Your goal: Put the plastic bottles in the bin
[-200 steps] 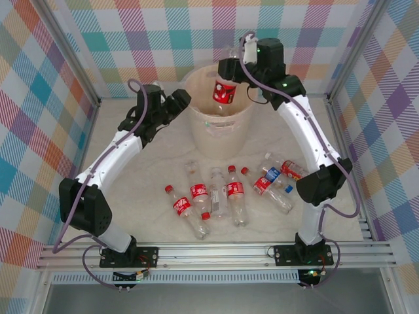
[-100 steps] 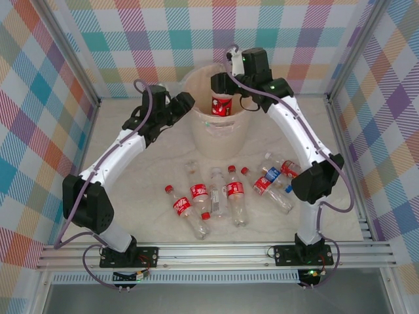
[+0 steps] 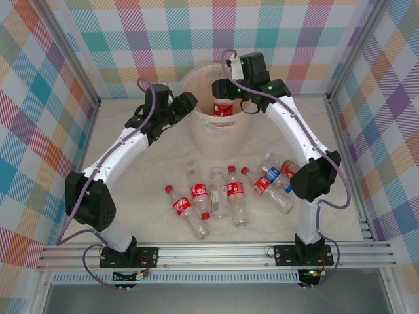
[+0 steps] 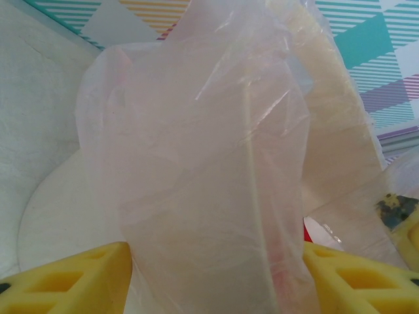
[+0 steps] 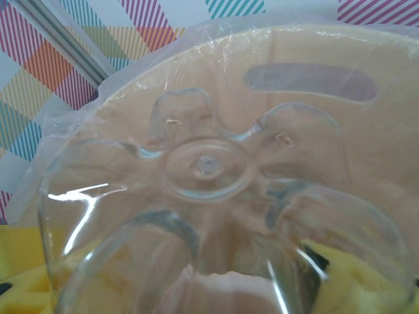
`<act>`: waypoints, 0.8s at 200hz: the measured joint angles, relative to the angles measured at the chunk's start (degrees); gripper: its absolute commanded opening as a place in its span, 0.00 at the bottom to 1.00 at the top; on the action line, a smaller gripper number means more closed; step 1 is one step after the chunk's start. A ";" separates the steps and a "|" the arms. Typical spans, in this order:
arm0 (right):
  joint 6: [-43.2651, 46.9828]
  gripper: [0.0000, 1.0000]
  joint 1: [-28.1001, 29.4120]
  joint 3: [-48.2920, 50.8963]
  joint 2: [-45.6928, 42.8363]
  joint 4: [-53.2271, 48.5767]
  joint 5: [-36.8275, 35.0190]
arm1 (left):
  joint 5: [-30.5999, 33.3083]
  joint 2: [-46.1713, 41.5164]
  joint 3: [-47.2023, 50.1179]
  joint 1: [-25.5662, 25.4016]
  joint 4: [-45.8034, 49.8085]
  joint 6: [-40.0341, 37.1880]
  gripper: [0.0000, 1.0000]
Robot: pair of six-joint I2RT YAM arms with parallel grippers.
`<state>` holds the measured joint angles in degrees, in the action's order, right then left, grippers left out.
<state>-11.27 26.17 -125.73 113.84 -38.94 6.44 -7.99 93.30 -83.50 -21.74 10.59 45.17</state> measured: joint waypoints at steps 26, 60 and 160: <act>-0.31 0.64 -1.33 -0.02 -0.85 -0.46 1.60 | 0.61 0.00 -1.18 0.00 2.47 -1.49 0.73; -0.31 0.65 -2.54 -0.07 -4.13 -1.01 2.19 | 2.23 -0.15 -4.13 0.00 7.52 -4.35 0.84; -0.26 0.65 -2.86 -1.57 -6.43 -1.07 2.16 | 7.02 -7.04 -10.36 -0.46 17.77 -10.86 0.68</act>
<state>-11.53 23.31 -127.31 107.42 -40.01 8.60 -0.97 86.26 -93.86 -22.20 28.36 34.30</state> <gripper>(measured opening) 0.651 0.701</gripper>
